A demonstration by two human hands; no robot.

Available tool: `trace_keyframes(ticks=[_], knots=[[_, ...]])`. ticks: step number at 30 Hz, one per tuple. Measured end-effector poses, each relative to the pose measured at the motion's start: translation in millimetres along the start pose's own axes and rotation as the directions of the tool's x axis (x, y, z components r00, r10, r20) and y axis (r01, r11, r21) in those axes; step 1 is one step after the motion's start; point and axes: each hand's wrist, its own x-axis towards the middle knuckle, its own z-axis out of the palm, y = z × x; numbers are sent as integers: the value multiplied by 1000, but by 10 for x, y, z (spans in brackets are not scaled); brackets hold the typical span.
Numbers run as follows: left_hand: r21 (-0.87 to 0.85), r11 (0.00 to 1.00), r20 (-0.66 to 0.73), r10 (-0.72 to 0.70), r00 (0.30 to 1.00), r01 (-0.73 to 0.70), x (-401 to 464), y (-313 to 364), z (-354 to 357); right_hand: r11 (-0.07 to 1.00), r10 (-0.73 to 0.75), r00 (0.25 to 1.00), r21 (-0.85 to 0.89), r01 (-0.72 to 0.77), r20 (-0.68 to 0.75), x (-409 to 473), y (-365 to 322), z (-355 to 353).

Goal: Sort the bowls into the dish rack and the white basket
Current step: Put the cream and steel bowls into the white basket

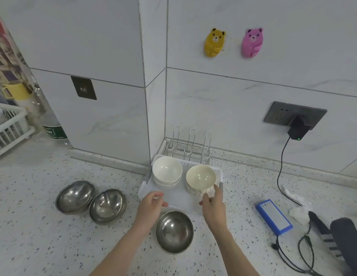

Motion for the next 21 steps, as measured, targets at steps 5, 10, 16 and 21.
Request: trace_keyframes(ticks=[5, 10, 16, 21], knots=[[-98, 991, -94, -105, 990, 95, -197, -353, -270, 991, -10, 999, 136, 16, -44, -442, 203, 53], [-213, 937, -136, -310, 941, 278, -367, -761, -592, 984, 123, 991, 135, -116, -47, -869, 463, 130], [-463, 758, -52, -541, 839, 460, -365, -981, -908, 955, 280, 955, 72, -288, 103, -1104, 569, 174], [-565, 715, -127, -568, 813, 411, -306, -949, -936, 930, 315, 922, 122, -347, 226, -1109, 521, 261]])
